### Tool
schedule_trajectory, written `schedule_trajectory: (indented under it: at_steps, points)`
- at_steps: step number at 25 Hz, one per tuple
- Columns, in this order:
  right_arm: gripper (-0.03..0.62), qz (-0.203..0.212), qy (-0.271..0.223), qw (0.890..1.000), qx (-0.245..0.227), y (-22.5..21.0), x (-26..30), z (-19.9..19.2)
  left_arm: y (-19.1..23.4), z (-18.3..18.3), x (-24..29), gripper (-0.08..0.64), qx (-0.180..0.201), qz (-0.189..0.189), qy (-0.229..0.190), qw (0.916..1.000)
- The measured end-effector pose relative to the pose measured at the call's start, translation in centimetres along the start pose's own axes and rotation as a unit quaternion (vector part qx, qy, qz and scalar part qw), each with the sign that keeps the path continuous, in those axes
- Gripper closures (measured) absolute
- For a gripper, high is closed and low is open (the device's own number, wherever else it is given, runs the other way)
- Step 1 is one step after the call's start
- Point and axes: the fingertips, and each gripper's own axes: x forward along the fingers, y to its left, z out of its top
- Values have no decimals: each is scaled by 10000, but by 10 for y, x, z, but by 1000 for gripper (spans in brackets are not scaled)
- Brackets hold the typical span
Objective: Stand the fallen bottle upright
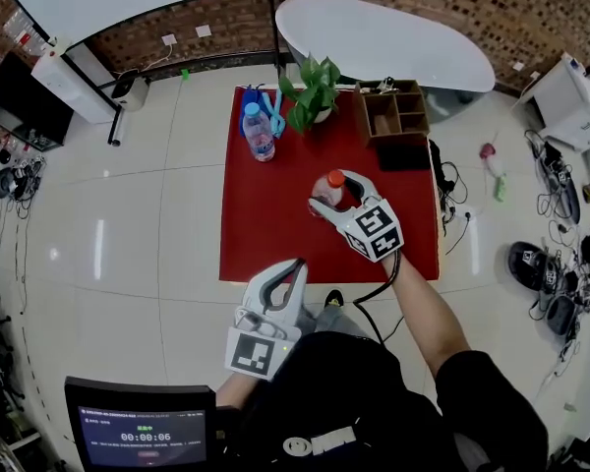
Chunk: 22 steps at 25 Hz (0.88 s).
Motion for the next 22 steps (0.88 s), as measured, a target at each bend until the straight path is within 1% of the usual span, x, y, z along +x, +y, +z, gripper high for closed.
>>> schedule_trajectory:
  at_steps: [3, 8, 16, 22]
  points:
    - [276, -98, -86, 9999, -31, 1, -5, -5, -8, -1, -1, 552, 58, -34, 77, 9999]
    - [276, 21, 76, 9994, -337, 11, 5, -4, -9, -3, 4, 552, 57, -38, 120, 9999]
    - [275, 43, 108, 9995, -310, 10, 3, -6, -8, 0, 0, 552, 43, 46, 73, 10000]
    - [273, 173, 202, 9993, -256, 9, 4, -6, -6, 3, 0, 552, 56, 97, 14, 9999]
